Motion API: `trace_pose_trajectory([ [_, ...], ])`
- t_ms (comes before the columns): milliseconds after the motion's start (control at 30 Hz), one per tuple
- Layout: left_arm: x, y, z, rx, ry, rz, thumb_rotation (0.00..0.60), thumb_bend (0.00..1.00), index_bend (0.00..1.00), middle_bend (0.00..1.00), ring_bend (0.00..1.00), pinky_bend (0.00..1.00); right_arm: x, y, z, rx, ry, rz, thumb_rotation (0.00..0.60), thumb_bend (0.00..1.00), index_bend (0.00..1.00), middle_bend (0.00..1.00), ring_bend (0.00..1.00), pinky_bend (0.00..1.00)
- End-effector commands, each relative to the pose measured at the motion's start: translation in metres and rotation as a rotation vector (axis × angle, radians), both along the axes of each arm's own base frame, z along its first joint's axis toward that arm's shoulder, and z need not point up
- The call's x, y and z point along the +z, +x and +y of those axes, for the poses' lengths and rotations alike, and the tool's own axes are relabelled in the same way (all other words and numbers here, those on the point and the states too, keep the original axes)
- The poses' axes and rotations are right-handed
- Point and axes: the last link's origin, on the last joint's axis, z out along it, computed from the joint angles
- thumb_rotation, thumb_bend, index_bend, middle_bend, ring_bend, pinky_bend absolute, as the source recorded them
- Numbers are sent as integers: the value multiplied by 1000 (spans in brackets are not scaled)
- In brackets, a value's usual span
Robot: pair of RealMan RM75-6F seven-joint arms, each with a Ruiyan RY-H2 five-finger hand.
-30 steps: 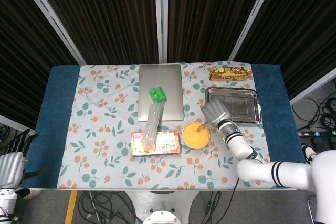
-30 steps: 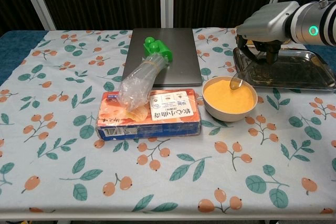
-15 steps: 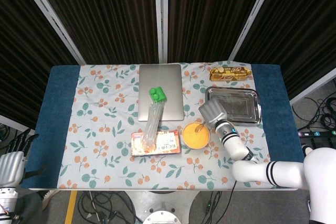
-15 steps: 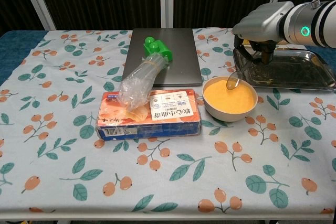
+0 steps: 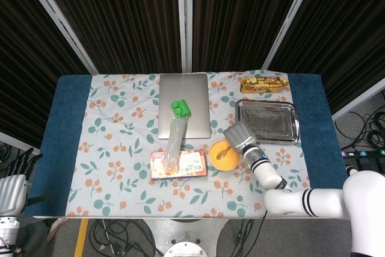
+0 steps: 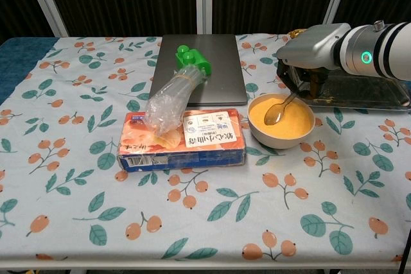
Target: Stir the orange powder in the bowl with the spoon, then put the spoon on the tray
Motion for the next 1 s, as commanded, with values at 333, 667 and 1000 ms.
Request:
trace_pose_trajectory([
  [333,0,1,-1,0,0,1,600,126,204,120,77,116,18,-5,6,74,-19,-92,600,116,455,939,969,1000],
  [667,-1,2,-2,5,-5,2,600,126,204,120,77,116,8,-25,0,131,11,-120,600,252,566,948,971,1000],
  [1000,-1,2,-3,12,-12,-9,600,126,204,120,77,116,-4,-33,2,170,28,-124,600,251,532,948,971,1000],
])
